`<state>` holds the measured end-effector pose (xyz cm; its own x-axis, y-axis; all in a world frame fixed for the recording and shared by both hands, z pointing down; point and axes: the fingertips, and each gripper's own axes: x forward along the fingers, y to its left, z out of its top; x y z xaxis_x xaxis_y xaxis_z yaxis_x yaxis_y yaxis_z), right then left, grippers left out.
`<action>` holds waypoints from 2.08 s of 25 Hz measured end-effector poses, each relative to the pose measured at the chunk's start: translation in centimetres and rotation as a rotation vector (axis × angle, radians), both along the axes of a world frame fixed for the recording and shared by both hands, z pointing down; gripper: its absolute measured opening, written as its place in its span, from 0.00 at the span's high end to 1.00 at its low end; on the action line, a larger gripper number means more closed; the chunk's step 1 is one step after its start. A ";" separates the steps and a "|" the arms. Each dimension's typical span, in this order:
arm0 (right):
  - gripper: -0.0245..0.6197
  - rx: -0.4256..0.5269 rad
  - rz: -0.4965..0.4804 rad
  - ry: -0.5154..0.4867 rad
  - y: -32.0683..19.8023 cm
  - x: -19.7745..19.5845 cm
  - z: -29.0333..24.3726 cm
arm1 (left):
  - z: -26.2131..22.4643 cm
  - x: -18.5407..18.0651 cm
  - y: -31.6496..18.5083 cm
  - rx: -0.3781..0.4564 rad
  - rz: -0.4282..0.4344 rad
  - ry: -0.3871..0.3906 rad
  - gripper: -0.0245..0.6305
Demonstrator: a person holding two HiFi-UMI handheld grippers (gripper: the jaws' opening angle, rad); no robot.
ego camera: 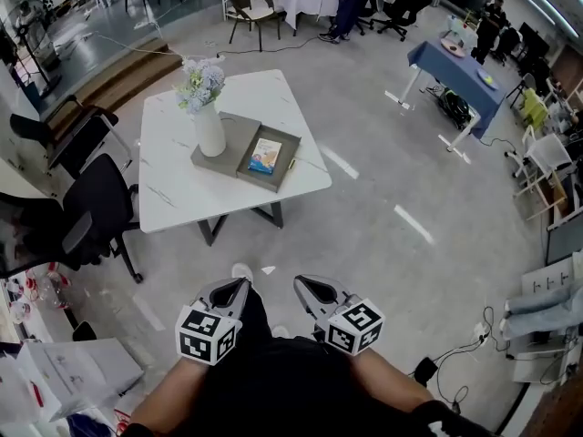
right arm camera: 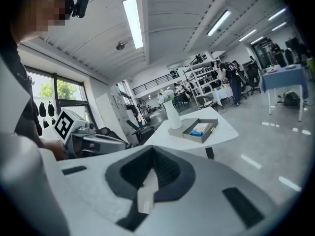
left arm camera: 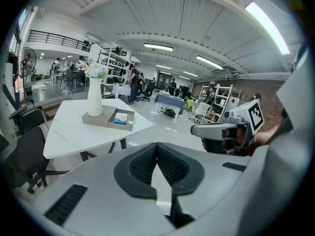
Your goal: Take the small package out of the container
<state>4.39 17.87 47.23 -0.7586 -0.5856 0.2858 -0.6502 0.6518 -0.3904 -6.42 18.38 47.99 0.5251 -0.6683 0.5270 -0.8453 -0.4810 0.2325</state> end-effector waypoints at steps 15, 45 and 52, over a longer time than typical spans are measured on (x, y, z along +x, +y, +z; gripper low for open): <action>0.96 -0.016 0.039 0.067 -16.1 -2.2 -0.1 | -0.1 -2.9 -18.1 0.027 0.047 -0.008 0.96; 0.96 0.003 0.102 0.125 -36.0 -6.1 -0.9 | -0.1 -4.2 -37.5 0.059 0.191 -0.009 0.96; 0.96 0.027 -0.010 0.141 -38.8 -4.4 -1.4 | 0.1 -3.4 -39.2 0.041 0.055 -0.022 0.96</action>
<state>0.00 -20.89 45.78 -0.7176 -0.5872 0.3745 -0.6910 0.6674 -0.2777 -9.78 -20.80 48.13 0.5503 -0.6600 0.5115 -0.8220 -0.5357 0.1931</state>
